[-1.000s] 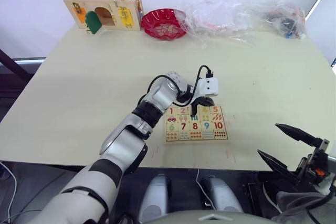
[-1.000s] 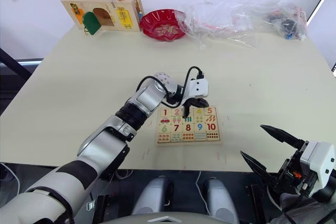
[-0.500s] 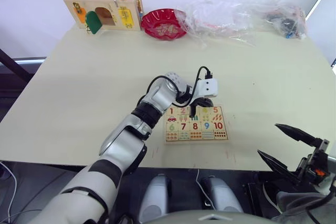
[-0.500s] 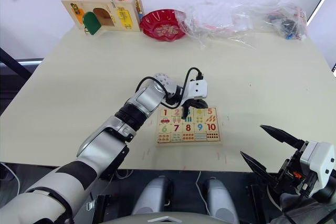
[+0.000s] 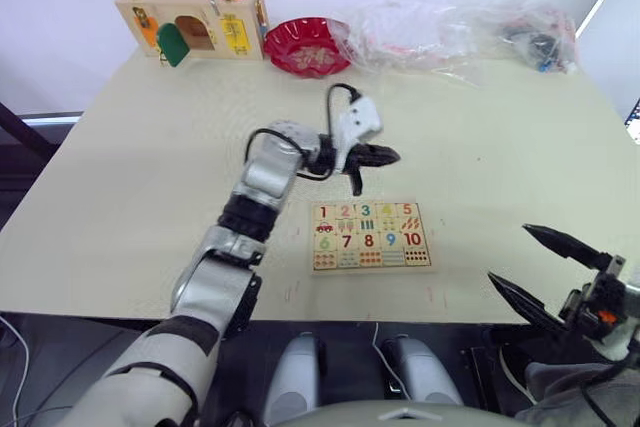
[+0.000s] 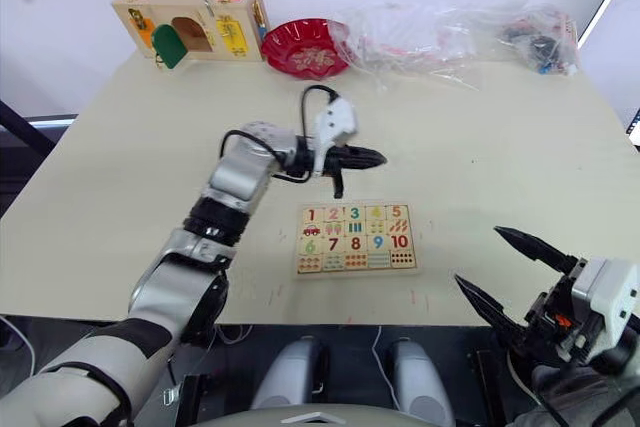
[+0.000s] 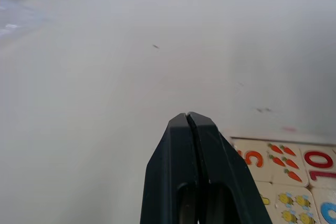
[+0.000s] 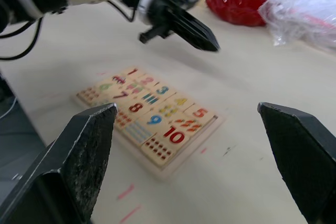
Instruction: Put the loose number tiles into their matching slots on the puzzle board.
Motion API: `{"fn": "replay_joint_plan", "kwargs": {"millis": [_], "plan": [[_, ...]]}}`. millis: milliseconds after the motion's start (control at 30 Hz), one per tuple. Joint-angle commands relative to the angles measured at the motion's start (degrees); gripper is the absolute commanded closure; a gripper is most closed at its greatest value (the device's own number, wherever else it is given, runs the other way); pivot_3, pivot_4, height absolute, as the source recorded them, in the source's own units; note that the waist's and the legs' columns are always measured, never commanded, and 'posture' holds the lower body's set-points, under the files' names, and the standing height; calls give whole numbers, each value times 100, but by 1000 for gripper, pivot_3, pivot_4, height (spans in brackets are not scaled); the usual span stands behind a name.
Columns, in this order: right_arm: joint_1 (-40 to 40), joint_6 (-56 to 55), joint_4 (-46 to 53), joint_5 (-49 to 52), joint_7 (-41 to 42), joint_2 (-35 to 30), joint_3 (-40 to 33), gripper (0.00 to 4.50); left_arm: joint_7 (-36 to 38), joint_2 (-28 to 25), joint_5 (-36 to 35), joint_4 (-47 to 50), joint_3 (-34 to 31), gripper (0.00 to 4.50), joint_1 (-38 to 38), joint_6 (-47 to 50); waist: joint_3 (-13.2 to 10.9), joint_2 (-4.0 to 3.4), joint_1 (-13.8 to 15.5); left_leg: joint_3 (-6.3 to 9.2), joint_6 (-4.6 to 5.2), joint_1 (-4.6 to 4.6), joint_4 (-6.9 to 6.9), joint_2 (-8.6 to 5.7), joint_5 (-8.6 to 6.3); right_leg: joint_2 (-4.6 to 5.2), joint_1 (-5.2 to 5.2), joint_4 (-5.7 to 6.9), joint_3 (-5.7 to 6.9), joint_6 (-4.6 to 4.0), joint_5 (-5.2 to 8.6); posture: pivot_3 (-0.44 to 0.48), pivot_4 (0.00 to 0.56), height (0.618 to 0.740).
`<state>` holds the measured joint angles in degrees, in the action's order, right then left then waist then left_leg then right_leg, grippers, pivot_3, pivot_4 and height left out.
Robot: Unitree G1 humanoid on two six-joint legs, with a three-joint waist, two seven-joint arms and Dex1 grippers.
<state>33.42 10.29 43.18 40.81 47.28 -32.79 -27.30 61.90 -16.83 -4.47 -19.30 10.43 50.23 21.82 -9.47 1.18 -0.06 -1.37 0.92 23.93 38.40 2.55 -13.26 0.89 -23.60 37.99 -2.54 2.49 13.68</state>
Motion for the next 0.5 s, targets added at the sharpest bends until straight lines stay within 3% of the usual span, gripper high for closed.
{"fn": "replay_joint_plan", "kwargs": {"millis": [33,267,367,500], "plan": [[-433,299,106,-24,-465,-37,307,0,-780,108,-697,791,-1021,4482,-508,58,0,0,-1,0,0,-3,0,1,0,1,3,-1,-1,-1,-1,0,150,740],[-2106,981,-291,15,-1314,210,1319,0,-2065,8,-1333,1844,-2160,4482,-1500,750,1,8,-68,9,-1,-6,0,4,0,0,5,1,-1,-4,-21,0,150,740],[-2583,939,-541,-96,-1188,226,1591,0,-2493,10,-1487,2279,-2453,4482,-1861,758,1,8,-55,7,-1,-7,-2,0,0,1,6,-1,1,-5,-22,0,150,740],[-3591,814,-1501,-291,-1046,269,1771,0,-2745,-105,-1839,3400,-2688,4482,-2897,1090,2,15,-58,9,-1,-9,-2,-2,0,5,7,-2,-9,-2,-23,0,150,740]]}}
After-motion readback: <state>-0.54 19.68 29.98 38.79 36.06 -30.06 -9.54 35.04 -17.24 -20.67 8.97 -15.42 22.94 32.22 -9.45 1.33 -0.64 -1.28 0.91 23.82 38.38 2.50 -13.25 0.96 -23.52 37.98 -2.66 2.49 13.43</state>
